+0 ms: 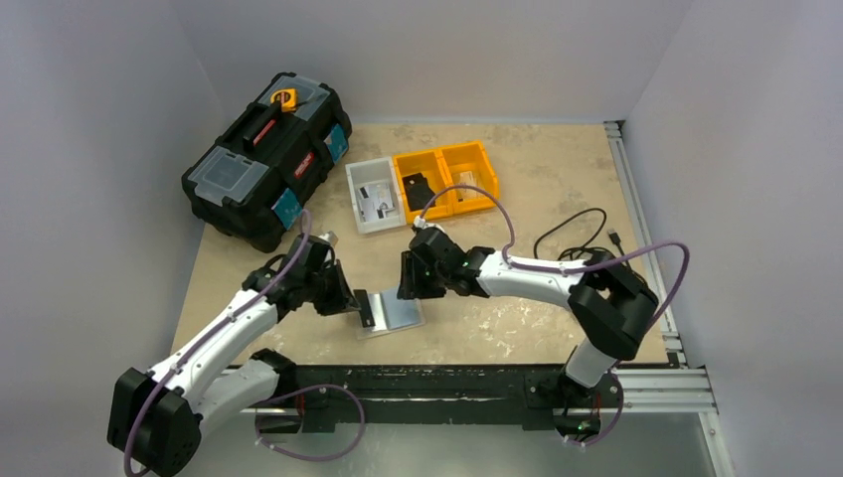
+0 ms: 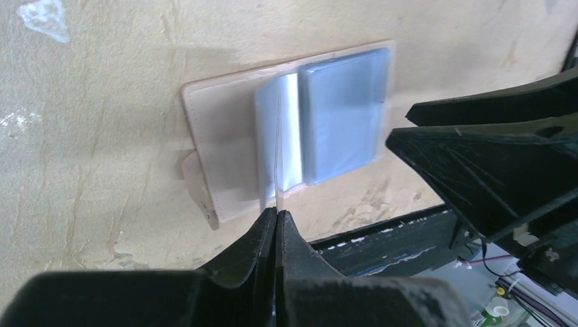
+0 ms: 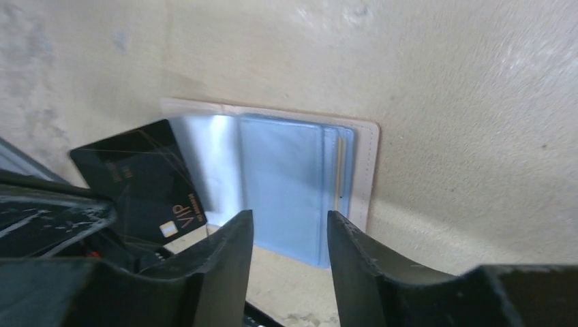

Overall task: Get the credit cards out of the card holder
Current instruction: Remove the credit card from the card holder, then place the credit card in the storage box.

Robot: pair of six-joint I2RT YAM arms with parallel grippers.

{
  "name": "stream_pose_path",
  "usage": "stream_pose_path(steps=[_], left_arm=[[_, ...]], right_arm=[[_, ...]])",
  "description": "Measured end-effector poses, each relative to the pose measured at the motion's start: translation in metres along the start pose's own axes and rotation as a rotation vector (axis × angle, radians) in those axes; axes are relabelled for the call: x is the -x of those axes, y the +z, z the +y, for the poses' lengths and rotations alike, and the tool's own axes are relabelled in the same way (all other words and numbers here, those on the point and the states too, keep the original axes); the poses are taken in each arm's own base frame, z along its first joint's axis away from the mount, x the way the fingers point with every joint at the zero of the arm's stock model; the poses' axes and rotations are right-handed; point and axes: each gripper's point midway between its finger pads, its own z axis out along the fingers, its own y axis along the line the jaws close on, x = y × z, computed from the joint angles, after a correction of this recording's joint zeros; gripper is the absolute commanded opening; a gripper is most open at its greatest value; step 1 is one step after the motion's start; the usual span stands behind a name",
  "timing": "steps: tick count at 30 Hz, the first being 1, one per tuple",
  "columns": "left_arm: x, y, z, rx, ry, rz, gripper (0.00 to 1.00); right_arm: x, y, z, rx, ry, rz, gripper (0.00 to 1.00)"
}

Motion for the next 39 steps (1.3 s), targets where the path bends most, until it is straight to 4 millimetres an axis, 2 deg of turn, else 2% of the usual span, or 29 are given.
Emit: stream_pose_path(steps=[3,7,9,12,16,21,26,31,37,39], left_arm=[[0.006,-0.009,-0.011,-0.04,0.011,-0.025,0.0],[0.015,-0.025,-0.03,-0.114,0.027,-0.068,0.0],[0.021,-0.035,-0.042,-0.168,0.033,-0.092,0.0],[0.031,-0.049,-0.061,-0.258,0.027,-0.129,0.0],[0.048,-0.067,-0.085,-0.403,-0.006,-0.173,0.0],[0.067,-0.085,-0.111,-0.605,-0.055,-0.2,0.0],[0.07,-0.088,-0.123,-0.726,-0.085,-0.166,0.0],[0.07,-0.095,-0.135,-0.818,-0.081,-0.135,0.0],[0.069,-0.097,-0.142,-0.877,-0.077,-0.104,0.0],[0.068,-0.096,-0.143,-0.883,-0.078,-0.092,0.0]], right_arm=[[0.022,-0.023,0.012,0.048,-0.011,-0.053,0.64],[0.055,-0.057,0.028,0.152,-0.006,-0.14,0.76],[0.072,-0.072,0.032,0.22,0.009,-0.185,0.77],[0.087,-0.088,0.027,0.308,0.026,-0.224,0.79],[0.086,-0.1,0.02,0.423,0.033,-0.221,0.79],[0.076,-0.115,0.031,0.595,0.028,-0.2,0.79],[0.079,-0.136,0.054,0.753,0.013,-0.206,0.76],[0.084,-0.151,0.07,0.854,0.003,-0.218,0.66],[0.084,-0.147,0.076,0.907,0.03,-0.186,0.6],[0.084,-0.145,0.077,0.914,0.043,-0.177,0.53]])
